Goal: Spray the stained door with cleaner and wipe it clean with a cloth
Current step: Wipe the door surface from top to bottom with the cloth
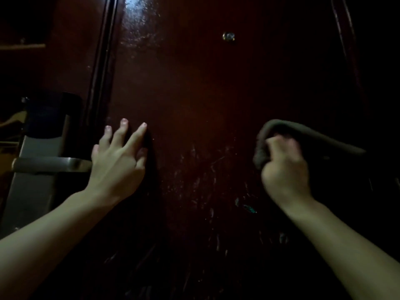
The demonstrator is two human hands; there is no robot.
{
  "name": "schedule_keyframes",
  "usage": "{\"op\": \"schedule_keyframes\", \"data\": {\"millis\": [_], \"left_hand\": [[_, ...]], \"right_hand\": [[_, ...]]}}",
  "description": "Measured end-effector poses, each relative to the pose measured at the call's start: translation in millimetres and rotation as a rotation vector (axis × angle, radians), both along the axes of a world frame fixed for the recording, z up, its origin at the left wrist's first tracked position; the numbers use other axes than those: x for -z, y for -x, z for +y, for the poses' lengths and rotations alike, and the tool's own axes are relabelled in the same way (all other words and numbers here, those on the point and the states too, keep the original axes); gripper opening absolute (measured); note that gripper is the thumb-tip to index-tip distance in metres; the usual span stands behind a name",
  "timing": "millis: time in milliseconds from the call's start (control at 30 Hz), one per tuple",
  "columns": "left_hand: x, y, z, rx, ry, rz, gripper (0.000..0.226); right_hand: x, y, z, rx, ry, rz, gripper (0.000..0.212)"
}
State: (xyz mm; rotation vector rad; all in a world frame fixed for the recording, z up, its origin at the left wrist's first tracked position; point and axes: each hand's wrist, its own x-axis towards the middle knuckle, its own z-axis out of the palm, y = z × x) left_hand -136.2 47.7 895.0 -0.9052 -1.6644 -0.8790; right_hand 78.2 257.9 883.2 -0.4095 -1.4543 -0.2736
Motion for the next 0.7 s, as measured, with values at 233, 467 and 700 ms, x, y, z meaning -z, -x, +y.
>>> {"op": "schedule_keyframes", "data": {"millis": [233,467,700], "left_hand": [[6.0,1.2,-1.4,0.137,-0.025,-0.030,0.069],[35.4,10.9,-6.1,0.238,-0.056,-0.095,0.074],[46.8,31.5,-16.7,0.202,0.065,0.028,0.087]], "right_hand": [[-25.8,84.4,-73.1,-0.223,-0.217,-0.501,0.036],[-29.5,47.0,-49.7,-0.053,0.050,-0.076,0.039],[-45.9,146.3,-126.8,-0.256,-0.343,-0.491,0.027]]}}
